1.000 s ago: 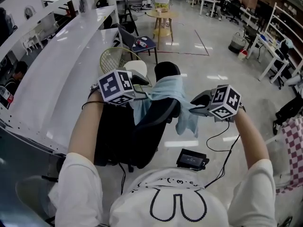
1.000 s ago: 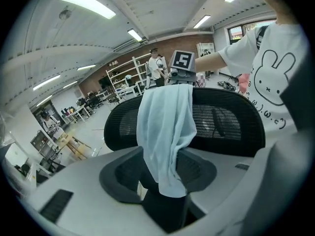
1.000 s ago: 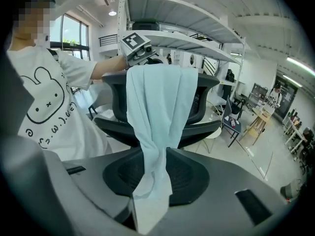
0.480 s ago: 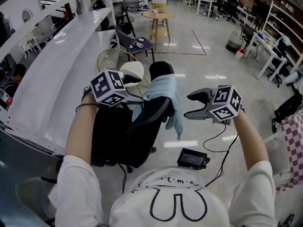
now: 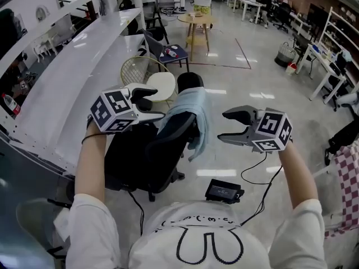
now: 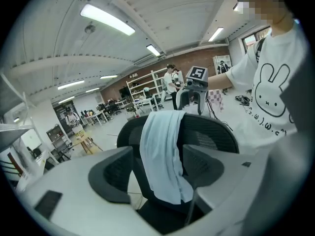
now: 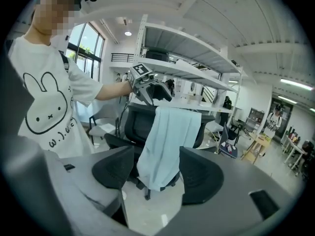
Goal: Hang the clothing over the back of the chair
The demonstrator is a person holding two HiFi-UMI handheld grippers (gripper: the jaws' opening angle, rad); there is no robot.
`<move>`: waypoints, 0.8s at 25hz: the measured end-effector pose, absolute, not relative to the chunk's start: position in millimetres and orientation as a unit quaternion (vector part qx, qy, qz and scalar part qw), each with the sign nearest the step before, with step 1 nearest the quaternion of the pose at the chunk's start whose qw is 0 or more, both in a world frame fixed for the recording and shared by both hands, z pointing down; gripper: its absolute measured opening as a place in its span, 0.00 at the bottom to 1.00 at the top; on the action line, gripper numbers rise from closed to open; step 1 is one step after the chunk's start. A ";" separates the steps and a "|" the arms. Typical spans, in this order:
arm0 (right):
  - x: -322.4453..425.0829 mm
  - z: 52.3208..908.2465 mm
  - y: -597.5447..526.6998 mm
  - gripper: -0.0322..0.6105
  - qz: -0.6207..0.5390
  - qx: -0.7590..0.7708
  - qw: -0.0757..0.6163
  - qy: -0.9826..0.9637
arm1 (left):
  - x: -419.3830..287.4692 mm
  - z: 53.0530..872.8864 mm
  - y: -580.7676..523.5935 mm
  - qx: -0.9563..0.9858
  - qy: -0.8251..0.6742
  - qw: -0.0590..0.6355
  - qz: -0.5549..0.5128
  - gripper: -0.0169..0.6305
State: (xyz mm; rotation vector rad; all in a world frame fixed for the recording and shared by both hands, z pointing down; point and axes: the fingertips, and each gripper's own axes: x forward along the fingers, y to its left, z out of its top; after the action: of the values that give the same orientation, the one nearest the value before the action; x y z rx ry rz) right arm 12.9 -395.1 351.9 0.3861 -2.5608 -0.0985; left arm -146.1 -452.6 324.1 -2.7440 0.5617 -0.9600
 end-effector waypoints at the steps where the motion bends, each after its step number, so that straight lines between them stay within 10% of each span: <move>1: 13.3 347.6 -398.6 0.49 -0.043 0.156 0.263 -0.951 | -142.2 315.8 -448.9 -0.924 0.199 0.096 -0.311 0.55; 14: 4.5 311.2 -387.7 0.05 -0.126 0.246 0.162 -0.947 | -133.0 266.5 -400.2 -0.923 0.356 0.037 -0.142 0.24; 20: -4.9 293.5 -378.5 0.05 -0.152 0.303 0.121 -0.933 | -133.0 248.3 -383.8 -0.908 0.400 0.066 -0.107 0.01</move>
State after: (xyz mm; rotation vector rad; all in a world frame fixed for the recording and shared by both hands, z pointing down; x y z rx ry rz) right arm -4.9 -378.5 293.5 0.8845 -2.7242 -0.4447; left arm -133.0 -383.8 248.3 -2.7369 1.2077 -0.3236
